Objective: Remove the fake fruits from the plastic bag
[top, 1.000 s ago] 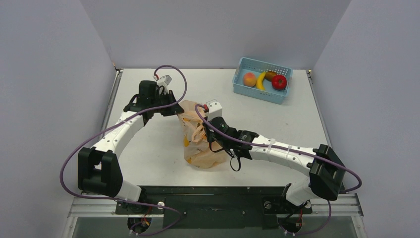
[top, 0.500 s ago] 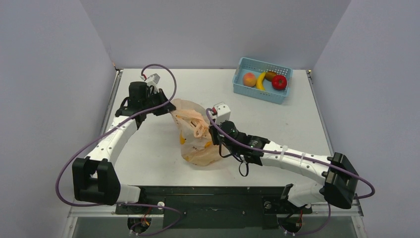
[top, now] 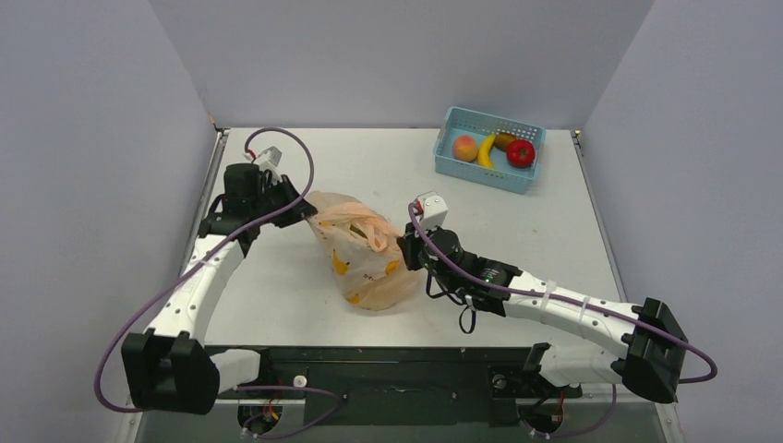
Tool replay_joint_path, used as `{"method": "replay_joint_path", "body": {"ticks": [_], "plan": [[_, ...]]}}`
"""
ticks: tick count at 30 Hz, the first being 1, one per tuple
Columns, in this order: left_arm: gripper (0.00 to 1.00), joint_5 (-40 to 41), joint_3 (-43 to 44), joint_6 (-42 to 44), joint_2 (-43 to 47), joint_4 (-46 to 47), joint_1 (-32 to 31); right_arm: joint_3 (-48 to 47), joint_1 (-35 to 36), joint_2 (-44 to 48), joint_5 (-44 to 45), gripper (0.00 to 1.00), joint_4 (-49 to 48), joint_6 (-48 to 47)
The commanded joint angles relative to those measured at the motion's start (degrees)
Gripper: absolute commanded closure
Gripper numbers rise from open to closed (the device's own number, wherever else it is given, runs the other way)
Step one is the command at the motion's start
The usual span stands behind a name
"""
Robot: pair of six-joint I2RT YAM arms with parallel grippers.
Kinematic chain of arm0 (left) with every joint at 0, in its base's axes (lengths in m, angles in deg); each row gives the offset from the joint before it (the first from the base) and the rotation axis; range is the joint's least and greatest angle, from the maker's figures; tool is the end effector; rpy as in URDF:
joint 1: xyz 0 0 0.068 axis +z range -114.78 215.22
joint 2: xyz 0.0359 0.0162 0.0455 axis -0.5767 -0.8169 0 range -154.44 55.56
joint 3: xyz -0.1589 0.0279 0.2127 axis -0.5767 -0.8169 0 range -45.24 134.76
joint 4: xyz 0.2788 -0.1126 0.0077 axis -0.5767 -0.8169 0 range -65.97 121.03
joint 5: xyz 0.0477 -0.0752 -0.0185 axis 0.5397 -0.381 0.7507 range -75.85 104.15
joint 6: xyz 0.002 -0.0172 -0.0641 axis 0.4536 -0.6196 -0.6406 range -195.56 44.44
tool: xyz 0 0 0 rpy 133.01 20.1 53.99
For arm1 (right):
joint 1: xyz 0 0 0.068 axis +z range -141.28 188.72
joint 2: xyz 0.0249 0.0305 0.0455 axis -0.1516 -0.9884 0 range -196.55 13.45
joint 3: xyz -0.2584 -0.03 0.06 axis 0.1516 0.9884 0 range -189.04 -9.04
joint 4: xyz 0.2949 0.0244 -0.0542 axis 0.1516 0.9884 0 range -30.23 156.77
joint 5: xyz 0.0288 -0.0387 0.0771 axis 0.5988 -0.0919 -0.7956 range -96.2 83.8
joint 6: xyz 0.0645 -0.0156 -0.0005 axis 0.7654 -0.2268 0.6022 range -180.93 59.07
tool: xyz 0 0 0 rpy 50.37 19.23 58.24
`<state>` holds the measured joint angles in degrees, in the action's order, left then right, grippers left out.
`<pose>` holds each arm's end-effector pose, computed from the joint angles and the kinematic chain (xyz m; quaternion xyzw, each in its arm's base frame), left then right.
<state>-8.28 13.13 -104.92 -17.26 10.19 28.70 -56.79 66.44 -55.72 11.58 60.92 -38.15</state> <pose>0.3319 -0.0582 0.2757 -0.0849 0.8717 -0.3032 0.3755 0.1907 0.2719 0.2582 -0.1649 0.8096 0.2562 0.5017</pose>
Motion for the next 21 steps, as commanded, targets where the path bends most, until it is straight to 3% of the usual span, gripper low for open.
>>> {"method": "replay_joint_path", "body": {"ticks": [1, 8, 13, 15, 16, 18, 21], "plan": [[1.0, 3.3, -0.1, 1.8, 10.4, -9.7, 0.4, 0.9, -0.3, 2.0, -3.1, 1.0, -4.9, 0.7], [1.0, 5.1, 1.0, 5.2, 23.8, -22.7, 0.1, 2.9, -0.3, 3.1, -5.4, 1.0, -7.3, 1.5], [1.0, 3.1, 5.2, 5.0, 26.5, -23.7, -1.9, 3.6, -0.3, 3.2, -6.3, 1.0, -7.9, 2.3], [0.88, 4.1, 6.0, 5.2, 25.9, -22.2, -4.0, 3.8, -0.3, 3.2, -6.8, 1.0, -8.5, 2.3], [0.75, 5.4, 6.9, 4.9, 24.8, -22.5, -4.8, 3.8, -0.3, 3.2, -7.1, 1.0, -8.5, 2.3], [0.65, 7.8, 7.5, 3.4, 22.7, -22.3, -6.3, 3.2, -0.3, 3.1, -7.8, 1.0, -8.2, 2.3], [0.6, 9.1, 8.5, 1.0, 18.9, -20.9, -7.6, 2.7, -0.3, 3.2, -8.0, 1.0, -7.6, 1.8]]}}
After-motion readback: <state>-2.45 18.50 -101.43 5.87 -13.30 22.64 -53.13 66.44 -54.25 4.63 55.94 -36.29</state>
